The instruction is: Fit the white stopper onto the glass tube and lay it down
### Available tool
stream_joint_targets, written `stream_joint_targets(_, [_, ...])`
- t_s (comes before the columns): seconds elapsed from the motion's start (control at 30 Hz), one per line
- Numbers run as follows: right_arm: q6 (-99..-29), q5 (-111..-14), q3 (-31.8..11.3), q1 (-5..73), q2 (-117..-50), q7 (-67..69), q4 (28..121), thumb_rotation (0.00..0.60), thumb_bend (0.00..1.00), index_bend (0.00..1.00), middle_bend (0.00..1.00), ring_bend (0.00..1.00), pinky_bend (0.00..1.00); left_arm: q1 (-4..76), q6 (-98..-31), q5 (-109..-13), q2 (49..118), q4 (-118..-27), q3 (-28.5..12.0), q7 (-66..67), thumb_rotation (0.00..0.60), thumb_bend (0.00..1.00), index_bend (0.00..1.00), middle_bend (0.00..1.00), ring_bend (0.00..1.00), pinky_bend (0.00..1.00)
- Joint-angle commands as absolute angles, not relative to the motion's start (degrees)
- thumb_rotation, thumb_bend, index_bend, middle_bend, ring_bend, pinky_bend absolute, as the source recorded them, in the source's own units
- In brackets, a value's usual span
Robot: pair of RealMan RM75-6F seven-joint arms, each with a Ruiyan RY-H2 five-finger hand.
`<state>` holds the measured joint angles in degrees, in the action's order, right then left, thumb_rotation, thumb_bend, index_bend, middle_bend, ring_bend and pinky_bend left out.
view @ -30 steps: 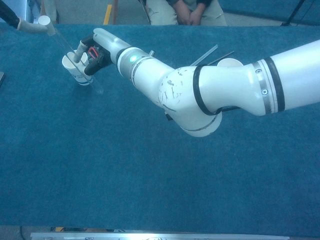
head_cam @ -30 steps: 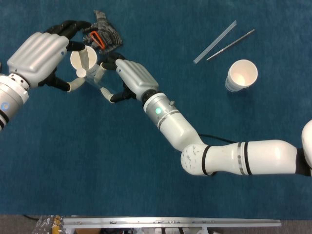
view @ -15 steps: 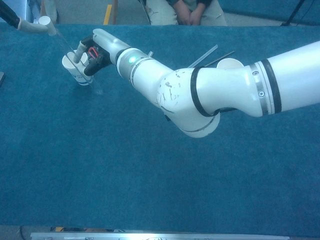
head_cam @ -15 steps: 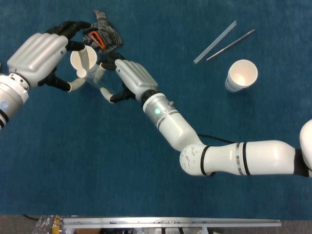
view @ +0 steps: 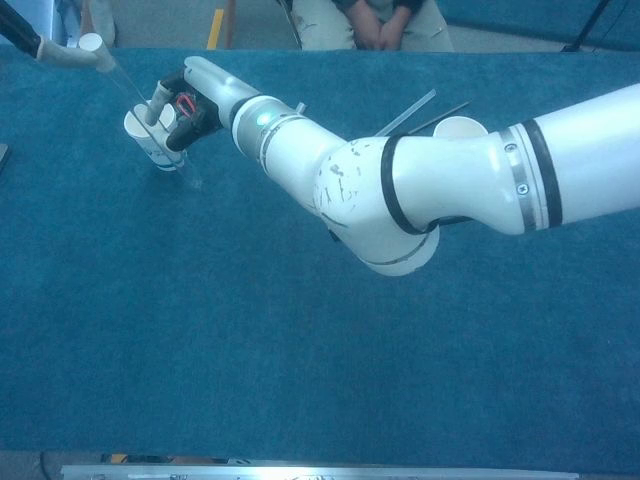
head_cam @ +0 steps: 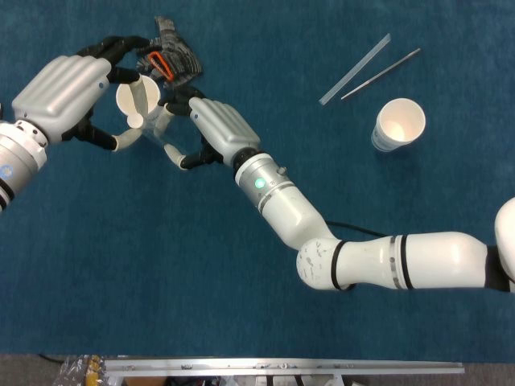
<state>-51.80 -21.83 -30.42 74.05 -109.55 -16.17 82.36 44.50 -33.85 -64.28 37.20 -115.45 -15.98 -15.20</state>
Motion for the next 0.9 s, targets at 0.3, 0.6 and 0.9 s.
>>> stream_joint_targets(0.3, [-51.82,-22.19,-30.60,73.93,-109.59,-15.91,82.20,0.600,0.37,0.61,0.22,0.07,0.18,44.61,-32.97,-64.45,37.55,-115.10,-15.98,-16.20,0.600,0.32,0.53,0.06,0.00,0.00])
stream_joint_targets(0.6, [-52.03,-22.55,-30.91,73.80,-109.61,-15.53,82.52,0.600,0.37,0.62,0.22,0.07,0.18,44.43,-32.80,-64.68,37.77,-114.79,-16.09,-17.25,0.600,0.32,0.53,0.06,0.00,0.00])
stream_joint_targets(0.9, [-52.34,-22.06,-30.77,73.80,-109.33,-16.06,82.73,0.600,0.37,0.63,0.23,0.07,0.18,44.16,-32.73,-65.57,37.87,-114.51,-16.06,-17.88,0.600,0.32,0.51,0.05,0.00,0.00])
